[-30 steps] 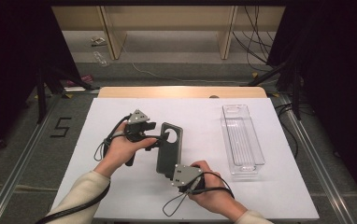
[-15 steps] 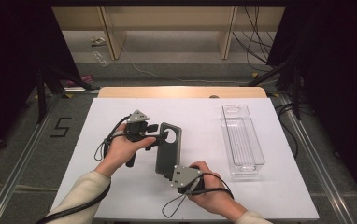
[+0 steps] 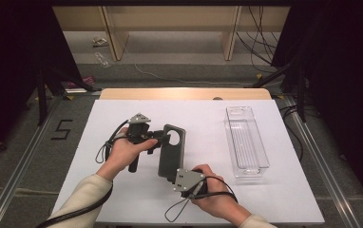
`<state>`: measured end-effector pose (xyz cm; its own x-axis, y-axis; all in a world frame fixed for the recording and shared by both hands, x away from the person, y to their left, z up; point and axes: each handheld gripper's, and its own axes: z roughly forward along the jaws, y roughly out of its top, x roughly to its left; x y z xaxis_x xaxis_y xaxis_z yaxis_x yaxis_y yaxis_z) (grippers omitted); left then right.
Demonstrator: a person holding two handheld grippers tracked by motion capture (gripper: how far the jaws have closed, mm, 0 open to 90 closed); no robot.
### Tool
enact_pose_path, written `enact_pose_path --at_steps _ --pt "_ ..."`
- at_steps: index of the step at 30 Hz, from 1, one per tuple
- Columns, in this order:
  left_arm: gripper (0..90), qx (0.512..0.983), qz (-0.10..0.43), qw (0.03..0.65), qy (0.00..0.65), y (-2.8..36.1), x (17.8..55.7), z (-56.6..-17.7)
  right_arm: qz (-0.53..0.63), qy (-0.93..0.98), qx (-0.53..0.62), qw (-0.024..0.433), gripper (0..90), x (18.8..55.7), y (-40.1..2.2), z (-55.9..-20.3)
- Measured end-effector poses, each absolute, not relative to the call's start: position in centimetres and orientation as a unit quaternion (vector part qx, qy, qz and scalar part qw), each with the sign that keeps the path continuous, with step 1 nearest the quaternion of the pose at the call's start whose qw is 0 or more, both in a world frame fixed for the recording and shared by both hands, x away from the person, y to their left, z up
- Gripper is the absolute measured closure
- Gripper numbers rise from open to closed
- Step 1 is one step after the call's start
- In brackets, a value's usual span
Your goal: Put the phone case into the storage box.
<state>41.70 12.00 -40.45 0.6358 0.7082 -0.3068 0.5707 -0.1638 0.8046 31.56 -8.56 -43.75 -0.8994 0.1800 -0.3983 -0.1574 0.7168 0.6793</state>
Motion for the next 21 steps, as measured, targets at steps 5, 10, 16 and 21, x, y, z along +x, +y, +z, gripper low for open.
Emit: enact_pose_path --at_steps 5,10,16,21 --pt "68.3 0.750 0.053 0.500 0.429 12.1 41.7 -40.3 0.375 0.900 0.001 0.222 89.2 31.6 -8.5 -43.9" --pt "71.0 0.742 0.041 0.507 0.437 12.1 41.6 -40.2 0.374 0.900 0.002 0.224 89.2 31.7 -8.6 -44.1" --pt "74.0 0.735 0.028 0.514 0.442 12.0 41.4 -40.0 0.369 0.902 0.000 0.223 89.1 31.9 -8.6 -44.5" --pt "76.8 0.725 0.010 0.527 0.444 12.1 41.3 -40.0 0.364 0.904 -0.001 0.225 89.0 32.0 -8.5 -44.8"
